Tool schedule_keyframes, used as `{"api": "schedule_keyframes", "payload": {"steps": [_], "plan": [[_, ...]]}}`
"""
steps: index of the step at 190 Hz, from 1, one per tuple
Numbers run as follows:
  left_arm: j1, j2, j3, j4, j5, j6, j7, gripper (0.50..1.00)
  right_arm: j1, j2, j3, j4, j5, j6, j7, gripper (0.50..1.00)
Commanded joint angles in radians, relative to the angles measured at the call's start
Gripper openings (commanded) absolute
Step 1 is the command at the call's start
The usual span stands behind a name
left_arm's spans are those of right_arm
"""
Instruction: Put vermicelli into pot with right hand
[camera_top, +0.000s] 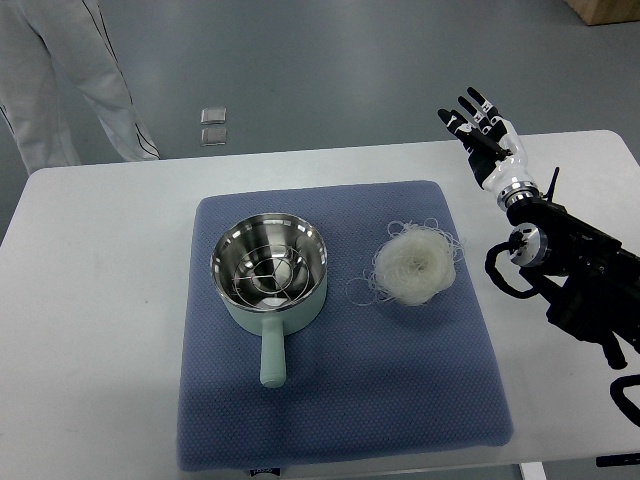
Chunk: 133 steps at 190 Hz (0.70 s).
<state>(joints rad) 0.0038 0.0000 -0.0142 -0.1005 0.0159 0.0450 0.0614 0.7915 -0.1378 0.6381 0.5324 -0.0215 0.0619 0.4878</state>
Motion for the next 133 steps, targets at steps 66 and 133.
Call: {"api": "schedule_keyframes", "payload": {"steps": [66, 133], "plan": [[0.001, 0.0, -0.004, -0.007, 0.001, -0.008, 0.0, 1.0, 0.0, 0.0, 0.0, 0.0, 0.0, -0.001, 0.006, 0.911], [0.001, 0.0, -0.004, -0.007, 0.001, -0.008, 0.0, 1.0, 0.003, -0.008, -0.002, 0.0, -0.002, -0.001, 0.008, 0.911]]}}
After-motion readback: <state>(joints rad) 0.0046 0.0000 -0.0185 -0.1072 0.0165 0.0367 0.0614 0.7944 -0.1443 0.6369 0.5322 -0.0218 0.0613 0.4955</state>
